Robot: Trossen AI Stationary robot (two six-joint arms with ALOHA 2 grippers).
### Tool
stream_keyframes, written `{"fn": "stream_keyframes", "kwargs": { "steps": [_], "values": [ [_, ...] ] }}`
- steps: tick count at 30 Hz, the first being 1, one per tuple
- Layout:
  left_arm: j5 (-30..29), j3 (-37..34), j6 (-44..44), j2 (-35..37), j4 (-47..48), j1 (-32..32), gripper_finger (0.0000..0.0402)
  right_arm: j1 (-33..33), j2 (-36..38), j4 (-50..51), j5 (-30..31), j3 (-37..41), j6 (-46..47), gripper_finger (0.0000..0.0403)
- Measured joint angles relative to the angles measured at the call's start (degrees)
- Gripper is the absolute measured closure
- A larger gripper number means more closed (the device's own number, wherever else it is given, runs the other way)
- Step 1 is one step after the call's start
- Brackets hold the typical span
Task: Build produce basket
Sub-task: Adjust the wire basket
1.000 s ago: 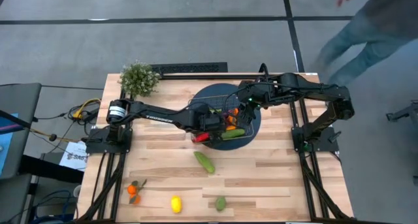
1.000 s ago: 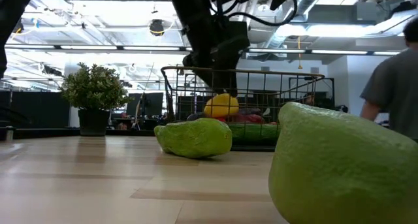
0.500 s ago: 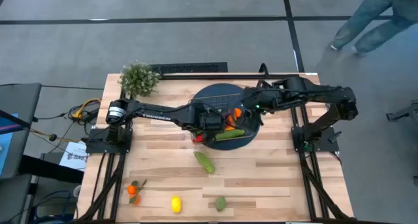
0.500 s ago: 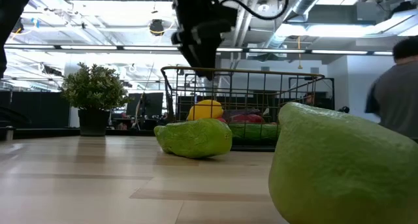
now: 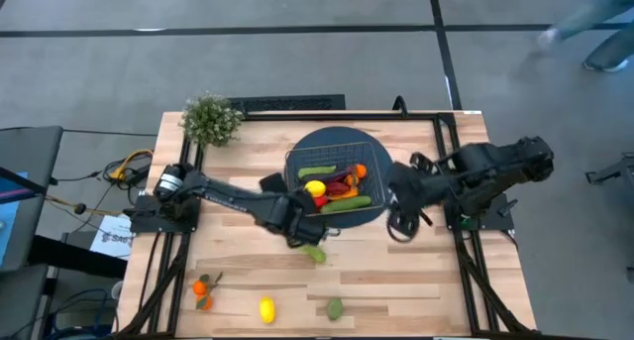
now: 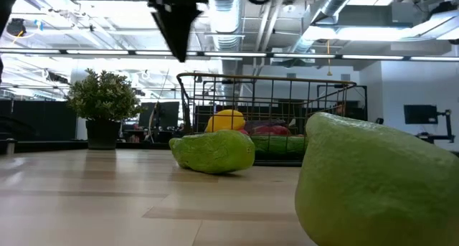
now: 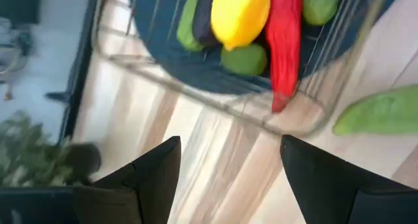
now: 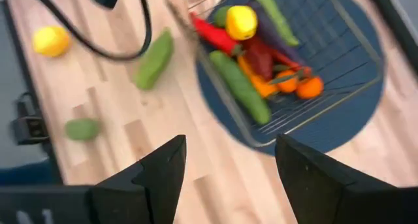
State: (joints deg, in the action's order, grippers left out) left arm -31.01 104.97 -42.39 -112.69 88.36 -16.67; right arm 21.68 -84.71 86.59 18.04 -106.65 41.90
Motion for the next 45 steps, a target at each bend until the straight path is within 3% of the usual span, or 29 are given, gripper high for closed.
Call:
{"fn": "stream_keyframes", "kwargs": {
  "steps": [8,14,21,25,31,38,42,45],
  "values": [
    [-3.8,0.0,-10.9,0.7,1.7,-8.3,0.0152,8.4,-2.4,-1.0,9.0,0.0,13.2,0.0148],
    [-4.3,-0.2,-13.1,1.8,1.7,-13.6,0.0152,12.8,-6.4,-2.3,9.5,0.0,18.5,0.0148],
    [-6.6,-0.2,-11.2,8.7,1.7,-18.5,0.0152,16.5,-11.6,-3.6,9.0,0.0,27.9,0.0148],
    [-9.4,-0.2,-4.2,12.4,1.7,-20.5,0.0152,19.1,-13.8,-6.0,9.6,0.1,31.8,0.0148],
    [-6.7,-0.3,12.6,12.6,0.1,-19.5,0.0152,21.7,-13.9,-14.2,14.1,0.0,32.4,0.0148],
    [0.7,-4.5,35.1,12.2,-19.1,-15.7,0.0152,22.6,-12.4,-23.8,19.7,0.0,22.7,0.0148],
    [4.5,-10.2,42.1,12.3,-29.7,-12.7,0.0152,22.6,-12.4,-26.1,19.7,0.0,19.0,0.0148],
    [10.9,-13.9,44.3,12.3,-33.9,-10.4,0.0152,22.6,-12.4,-26.4,19.7,0.0,17.9,0.0148]
  ]
}}
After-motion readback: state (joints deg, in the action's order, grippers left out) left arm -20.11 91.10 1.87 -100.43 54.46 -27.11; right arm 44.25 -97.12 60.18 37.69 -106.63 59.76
